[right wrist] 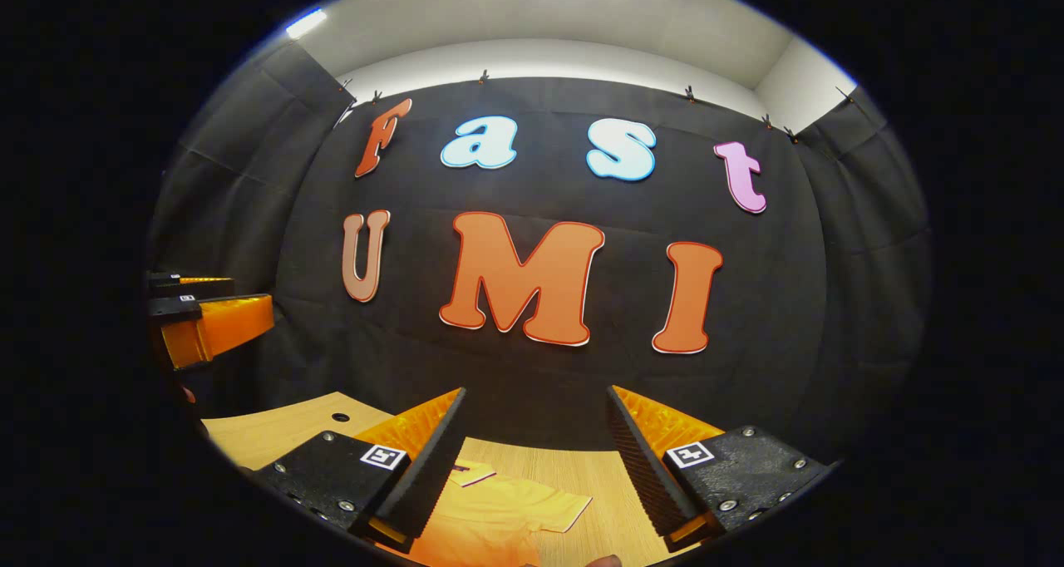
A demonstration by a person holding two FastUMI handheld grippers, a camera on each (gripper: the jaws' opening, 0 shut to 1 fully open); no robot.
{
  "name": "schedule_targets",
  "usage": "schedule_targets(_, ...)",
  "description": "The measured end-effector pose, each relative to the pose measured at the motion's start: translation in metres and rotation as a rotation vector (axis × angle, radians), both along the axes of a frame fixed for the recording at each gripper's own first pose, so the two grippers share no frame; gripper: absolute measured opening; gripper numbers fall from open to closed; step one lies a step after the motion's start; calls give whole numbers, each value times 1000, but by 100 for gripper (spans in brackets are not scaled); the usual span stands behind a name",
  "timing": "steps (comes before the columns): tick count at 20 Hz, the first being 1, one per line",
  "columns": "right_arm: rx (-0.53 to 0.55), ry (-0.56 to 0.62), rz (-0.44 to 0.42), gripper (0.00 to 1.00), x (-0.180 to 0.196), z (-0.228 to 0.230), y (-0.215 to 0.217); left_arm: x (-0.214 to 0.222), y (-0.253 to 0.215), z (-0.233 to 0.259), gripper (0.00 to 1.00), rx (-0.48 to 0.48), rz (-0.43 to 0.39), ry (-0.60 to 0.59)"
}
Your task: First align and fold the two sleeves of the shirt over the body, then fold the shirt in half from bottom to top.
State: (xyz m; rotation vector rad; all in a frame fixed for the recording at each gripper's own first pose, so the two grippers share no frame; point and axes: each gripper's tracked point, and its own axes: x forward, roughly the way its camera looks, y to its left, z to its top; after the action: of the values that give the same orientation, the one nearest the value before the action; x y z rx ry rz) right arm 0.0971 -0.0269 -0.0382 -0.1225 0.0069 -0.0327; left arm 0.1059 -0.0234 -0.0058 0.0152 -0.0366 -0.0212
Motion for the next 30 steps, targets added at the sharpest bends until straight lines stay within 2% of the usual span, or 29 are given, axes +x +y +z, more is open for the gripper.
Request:
schedule_targets(2,-14,25,-25,94,11,-8,-8,0,4,4,95,12,-2,-12)
schedule_targets(3,-25,34,-33,100,16,-13,-11,1,3,4,97,15,-6,-15)
schedule_targets(6,-33,80,-52,94,31,-32,-19,2,7,1,97,24,-5,0)
schedule_targets(7,-34,101,-50,98,35,-41,-21,1,8,-2,97,28,-8,8)
schedule_targets(13,-54,272,-72,97,66,-100,-36,-5,25,0,97,45,26,7)
schedule_targets(19,-23,418,-80,97,90,-151,-48,-10,37,-4,97,43,68,12)
schedule_targets(23,71,597,-81,97,96,-201,-52,-3,30,-13,97,52,62,29)
schedule_targets(28,72,702,-114,98,111,-244,-73,14,21,-31,97,54,51,71)
schedule_targets(30,89,794,-128,97,110,-272,-81,23,17,-34,97,69,56,81)
